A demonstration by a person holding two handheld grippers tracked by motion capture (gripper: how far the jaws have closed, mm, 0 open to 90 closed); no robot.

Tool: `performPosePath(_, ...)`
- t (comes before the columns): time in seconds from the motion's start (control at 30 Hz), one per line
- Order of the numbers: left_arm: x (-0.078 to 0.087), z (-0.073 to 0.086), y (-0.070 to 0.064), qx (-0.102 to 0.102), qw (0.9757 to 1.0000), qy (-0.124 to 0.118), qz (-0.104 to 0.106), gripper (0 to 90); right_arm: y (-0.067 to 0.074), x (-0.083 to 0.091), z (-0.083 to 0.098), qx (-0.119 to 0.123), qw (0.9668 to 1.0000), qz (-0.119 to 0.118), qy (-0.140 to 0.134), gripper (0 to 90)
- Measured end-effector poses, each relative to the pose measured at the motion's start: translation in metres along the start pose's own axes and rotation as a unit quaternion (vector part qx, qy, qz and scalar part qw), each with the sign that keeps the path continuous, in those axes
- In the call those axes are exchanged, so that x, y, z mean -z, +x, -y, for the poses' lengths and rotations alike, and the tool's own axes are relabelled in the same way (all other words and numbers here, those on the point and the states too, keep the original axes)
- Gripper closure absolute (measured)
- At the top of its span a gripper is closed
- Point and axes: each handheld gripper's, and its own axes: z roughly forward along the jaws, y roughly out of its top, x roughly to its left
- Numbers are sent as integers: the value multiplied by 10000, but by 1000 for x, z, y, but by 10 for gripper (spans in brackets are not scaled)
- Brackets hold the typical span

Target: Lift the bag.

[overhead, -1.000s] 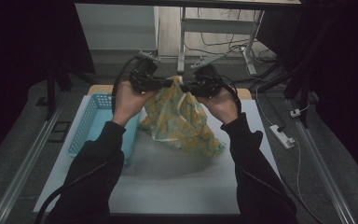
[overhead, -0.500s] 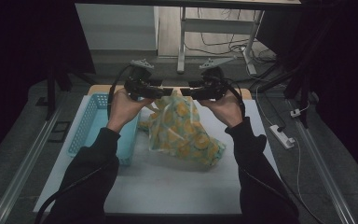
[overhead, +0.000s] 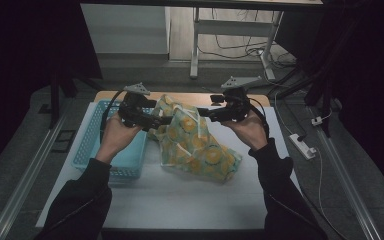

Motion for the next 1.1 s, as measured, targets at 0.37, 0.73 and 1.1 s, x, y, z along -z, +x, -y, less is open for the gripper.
performPosePath(0.37,-3,42,-6,125,9996,14,263,0,14,-4,31,-73,10000,-62,-6,130)
performPosePath(0.73,2,85,-12,139,9998,27,146,0,17,-11,72,-176,9995,-71,252,32)
performPosePath(1.1,32,117,-30,299,9994,-36,150,0,27,12,96,-102,9994,336,49,0)
